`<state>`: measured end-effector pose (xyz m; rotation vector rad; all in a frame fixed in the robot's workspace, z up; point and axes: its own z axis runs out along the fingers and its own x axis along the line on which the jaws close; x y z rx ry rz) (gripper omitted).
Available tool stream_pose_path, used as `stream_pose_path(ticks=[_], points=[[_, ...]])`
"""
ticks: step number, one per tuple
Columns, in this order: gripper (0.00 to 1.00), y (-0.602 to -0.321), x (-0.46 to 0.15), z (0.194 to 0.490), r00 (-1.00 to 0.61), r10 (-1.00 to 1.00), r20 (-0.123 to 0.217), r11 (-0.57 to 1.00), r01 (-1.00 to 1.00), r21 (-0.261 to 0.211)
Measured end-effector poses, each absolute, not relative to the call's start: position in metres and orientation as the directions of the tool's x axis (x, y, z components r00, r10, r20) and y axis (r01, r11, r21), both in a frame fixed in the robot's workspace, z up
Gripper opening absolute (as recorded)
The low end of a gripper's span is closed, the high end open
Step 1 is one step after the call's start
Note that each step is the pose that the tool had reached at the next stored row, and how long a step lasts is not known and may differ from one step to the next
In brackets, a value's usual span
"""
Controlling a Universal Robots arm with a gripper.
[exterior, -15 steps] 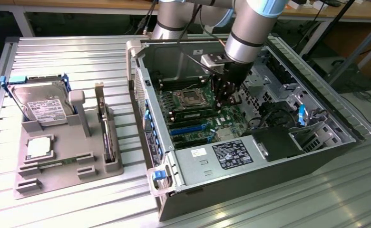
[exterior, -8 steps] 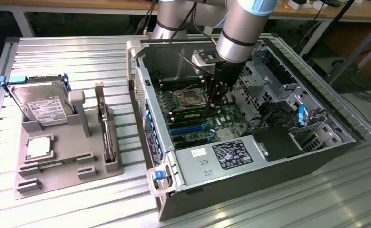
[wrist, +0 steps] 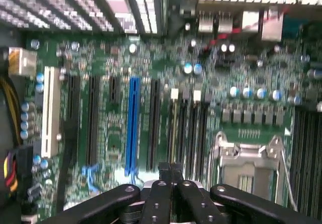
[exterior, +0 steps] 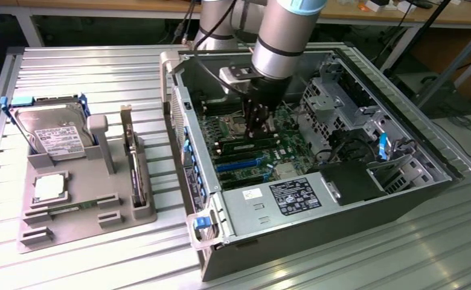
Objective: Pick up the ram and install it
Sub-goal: 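Press down the ram until it locks into place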
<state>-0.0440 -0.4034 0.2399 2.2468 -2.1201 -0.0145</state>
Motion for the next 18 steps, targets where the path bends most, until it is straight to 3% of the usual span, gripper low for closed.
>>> stream_pose_path(ticks=[6,14,18], points=[[0.11,-0.403,-0.083,0.240,0.059,-0.998,0.031,-0.057,-0.997,0.044],[0.11,-0.404,-0.084,0.229,0.059,-0.998,0.034,-0.057,-0.998,0.040],[0.11,-0.403,-0.076,0.251,0.058,-0.998,0.034,-0.057,-0.998,0.041]])
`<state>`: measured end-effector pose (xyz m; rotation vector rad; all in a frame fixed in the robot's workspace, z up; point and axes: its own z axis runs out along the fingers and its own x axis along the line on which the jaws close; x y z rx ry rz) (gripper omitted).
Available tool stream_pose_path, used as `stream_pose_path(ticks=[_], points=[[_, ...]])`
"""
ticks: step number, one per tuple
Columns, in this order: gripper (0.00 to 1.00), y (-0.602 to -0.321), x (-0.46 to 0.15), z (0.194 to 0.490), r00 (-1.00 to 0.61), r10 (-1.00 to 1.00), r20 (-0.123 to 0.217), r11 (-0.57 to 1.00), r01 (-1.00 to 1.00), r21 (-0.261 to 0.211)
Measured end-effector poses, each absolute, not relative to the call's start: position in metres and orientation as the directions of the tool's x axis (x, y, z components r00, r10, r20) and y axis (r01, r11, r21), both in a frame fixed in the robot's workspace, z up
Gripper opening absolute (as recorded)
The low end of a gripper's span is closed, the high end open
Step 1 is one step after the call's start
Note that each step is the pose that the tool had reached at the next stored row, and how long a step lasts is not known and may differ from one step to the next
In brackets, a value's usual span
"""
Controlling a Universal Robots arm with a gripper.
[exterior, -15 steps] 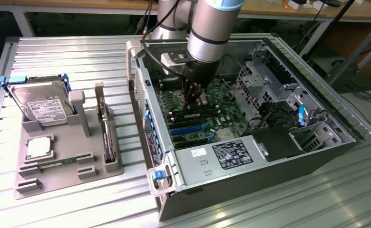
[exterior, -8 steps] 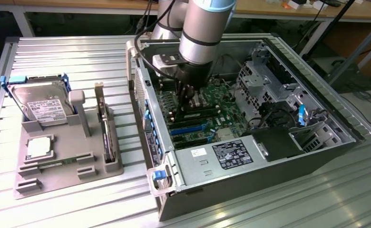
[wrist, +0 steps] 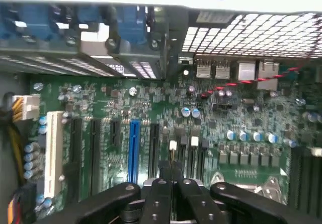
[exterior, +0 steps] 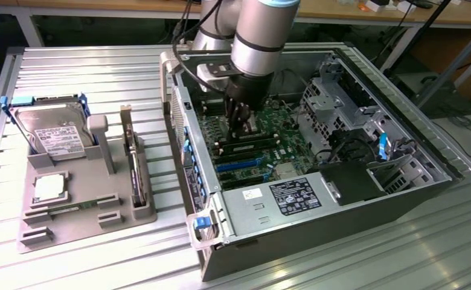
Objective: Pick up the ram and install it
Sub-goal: 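Press down the ram until it locks into place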
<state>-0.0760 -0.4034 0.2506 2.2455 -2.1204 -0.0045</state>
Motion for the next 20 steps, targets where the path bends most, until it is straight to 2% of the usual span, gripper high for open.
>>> stream_pose_path(ticks=[12,20], points=[[0.11,-0.403,0.012,0.252,0.058,-0.998,0.035,-0.057,-0.998,0.041],[0.11,-0.404,0.023,0.314,0.058,-0.998,0.035,-0.057,-0.998,0.041]])
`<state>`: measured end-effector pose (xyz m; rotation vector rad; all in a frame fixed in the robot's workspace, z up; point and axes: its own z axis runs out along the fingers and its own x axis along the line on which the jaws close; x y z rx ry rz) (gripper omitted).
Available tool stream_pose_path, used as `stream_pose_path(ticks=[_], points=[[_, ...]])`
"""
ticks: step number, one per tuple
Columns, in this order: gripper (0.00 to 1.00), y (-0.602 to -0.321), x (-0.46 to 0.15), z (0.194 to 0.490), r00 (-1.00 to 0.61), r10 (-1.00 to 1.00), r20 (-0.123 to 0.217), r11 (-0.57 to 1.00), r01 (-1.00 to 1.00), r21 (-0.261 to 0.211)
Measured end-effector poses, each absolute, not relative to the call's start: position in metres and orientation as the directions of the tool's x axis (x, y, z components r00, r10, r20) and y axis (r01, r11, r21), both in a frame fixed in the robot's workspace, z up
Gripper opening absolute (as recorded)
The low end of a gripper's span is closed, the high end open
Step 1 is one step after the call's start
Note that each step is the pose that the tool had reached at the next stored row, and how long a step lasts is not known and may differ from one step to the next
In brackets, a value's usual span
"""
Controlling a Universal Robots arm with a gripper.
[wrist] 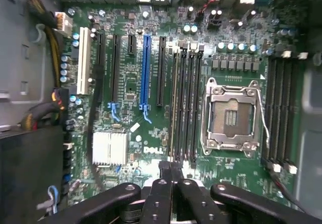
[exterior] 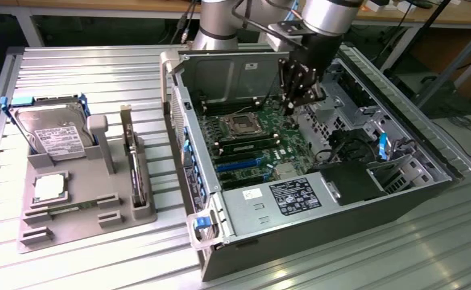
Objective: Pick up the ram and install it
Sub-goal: 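Press down the ram until it locks into place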
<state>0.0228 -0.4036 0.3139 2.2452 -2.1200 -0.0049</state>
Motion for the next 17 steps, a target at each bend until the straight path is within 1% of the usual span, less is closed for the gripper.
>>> stream_pose_path(ticks=[2,13,15,17], points=[[0.11,-0.4035,0.0234,0.3283,0.058,-0.998,0.034,-0.057,-0.998,0.041],[0.11,-0.4040,0.0234,0.3289,0.058,-0.998,0.035,-0.057,-0.998,0.041],[0.11,-0.4039,0.0234,0.3288,0.033,-0.999,0.035,-0.032,-0.999,0.041],[0.11,-0.4040,0.0234,0.3289,-0.041,-0.999,0.035,0.043,-0.998,0.041]])
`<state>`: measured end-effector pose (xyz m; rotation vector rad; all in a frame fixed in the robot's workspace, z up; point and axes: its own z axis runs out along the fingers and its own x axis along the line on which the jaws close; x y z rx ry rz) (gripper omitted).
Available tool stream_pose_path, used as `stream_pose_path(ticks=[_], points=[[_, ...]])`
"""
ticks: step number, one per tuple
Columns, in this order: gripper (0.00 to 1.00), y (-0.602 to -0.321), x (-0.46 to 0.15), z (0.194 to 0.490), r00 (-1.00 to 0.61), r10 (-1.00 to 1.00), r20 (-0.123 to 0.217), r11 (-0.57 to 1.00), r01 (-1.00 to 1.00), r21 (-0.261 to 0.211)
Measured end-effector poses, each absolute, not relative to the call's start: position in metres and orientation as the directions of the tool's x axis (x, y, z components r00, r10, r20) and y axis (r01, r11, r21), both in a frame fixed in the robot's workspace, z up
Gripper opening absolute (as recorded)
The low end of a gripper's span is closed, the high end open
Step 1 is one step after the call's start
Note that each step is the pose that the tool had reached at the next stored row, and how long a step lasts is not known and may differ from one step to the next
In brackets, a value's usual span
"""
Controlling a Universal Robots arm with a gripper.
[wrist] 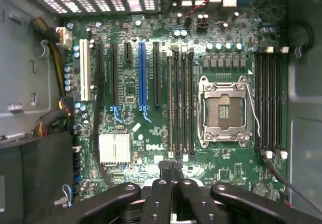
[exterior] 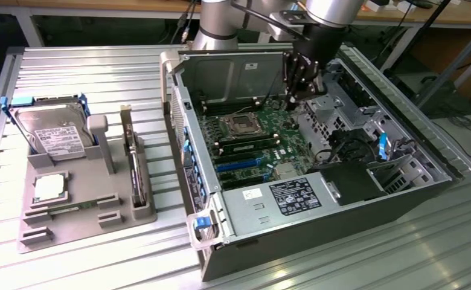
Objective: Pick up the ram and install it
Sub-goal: 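Press down the ram until it locks into place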
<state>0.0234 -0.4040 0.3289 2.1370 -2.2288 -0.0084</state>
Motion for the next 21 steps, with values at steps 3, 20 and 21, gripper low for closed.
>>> stream_pose_path(ticks=[3,20,21], points=[[0.11,-0.4040,0.0234,0.3288,-0.117,-0.993,0.035,0.118,-0.992,0.041],[0.11,-0.4040,0.0234,0.3286,-0.550,-0.835,0.035,0.551,-0.834,0.041],[0.11,-0.4040,0.0234,0.3287,-0.567,-0.823,0.035,0.568,-0.822,0.041]])
